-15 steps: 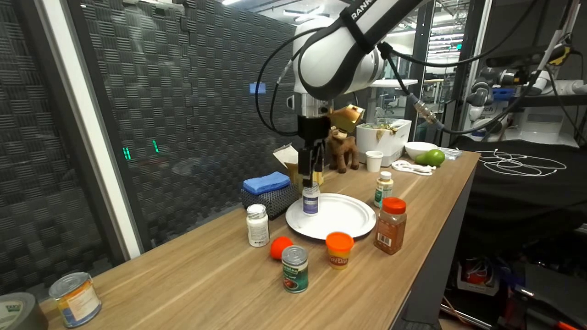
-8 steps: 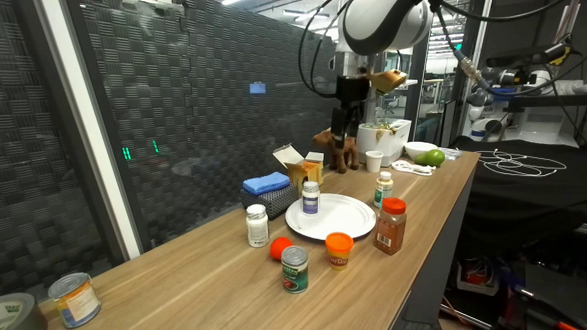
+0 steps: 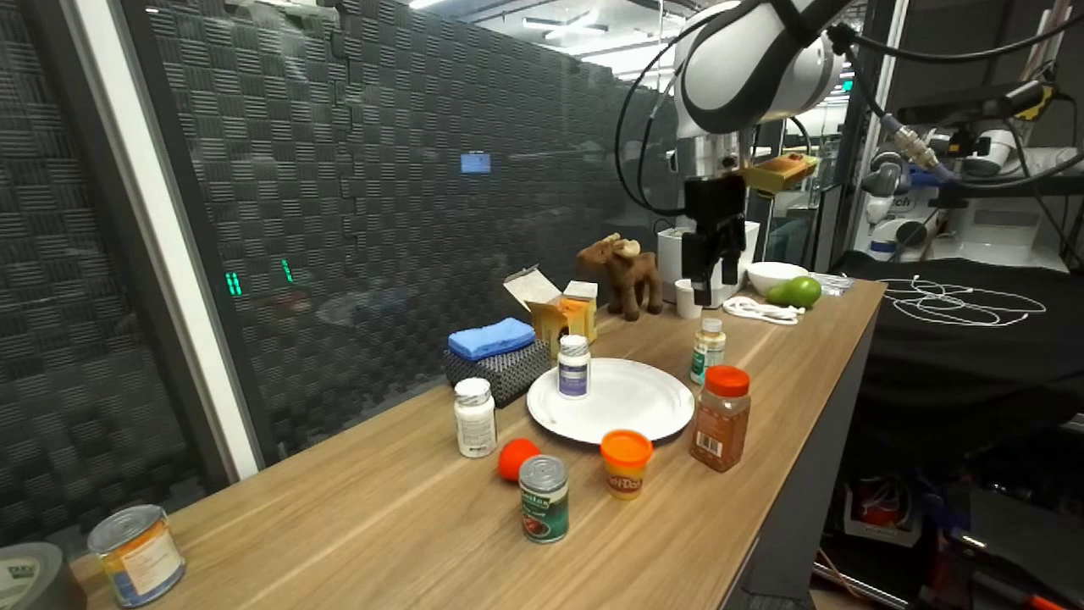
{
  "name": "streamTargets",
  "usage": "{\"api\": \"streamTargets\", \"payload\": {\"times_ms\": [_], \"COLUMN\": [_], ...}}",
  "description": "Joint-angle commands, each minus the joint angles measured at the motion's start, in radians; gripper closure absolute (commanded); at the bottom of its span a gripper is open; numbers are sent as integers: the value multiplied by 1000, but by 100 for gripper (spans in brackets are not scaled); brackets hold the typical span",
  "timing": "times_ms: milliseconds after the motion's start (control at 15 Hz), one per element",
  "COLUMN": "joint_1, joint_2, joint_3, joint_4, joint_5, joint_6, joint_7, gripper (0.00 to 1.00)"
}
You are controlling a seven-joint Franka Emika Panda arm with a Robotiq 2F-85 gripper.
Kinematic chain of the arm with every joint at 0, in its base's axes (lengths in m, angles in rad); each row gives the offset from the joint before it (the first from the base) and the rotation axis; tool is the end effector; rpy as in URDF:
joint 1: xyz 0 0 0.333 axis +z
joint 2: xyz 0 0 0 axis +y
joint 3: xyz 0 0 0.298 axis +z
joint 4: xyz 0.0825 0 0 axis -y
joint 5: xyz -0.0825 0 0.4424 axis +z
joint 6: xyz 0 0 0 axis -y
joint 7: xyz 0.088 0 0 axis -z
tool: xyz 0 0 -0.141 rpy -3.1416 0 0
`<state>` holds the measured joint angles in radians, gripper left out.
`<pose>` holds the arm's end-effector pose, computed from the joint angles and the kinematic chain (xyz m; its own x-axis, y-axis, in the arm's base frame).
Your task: Put the bottles on the tray
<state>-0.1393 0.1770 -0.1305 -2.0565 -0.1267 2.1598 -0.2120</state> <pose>0.5865 -0.1716 0.2591 0.9948 0.0123 -0.1013 0.0229 -0.9944 0.1034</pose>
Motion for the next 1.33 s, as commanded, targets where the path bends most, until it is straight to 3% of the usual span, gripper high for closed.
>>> {"api": "streamTargets", "payload": {"times_ms": [0,667,733,867,933,1267], "joint_1": [-5,-6,-5,-6,-6,-4], "joint_2": [28,62,63,69,76,80], "joint_3": [8,21,21,22,23,22], "joint_4": [6,9,11,14,18,18], "joint_5": [21,26,25,24,26,18], "joint_6": [-49,18,33,57,60,67], "joint_7": [-14,-32,-31,-33,-38,-30], "gripper": [0,0,6,30,31,70]}}
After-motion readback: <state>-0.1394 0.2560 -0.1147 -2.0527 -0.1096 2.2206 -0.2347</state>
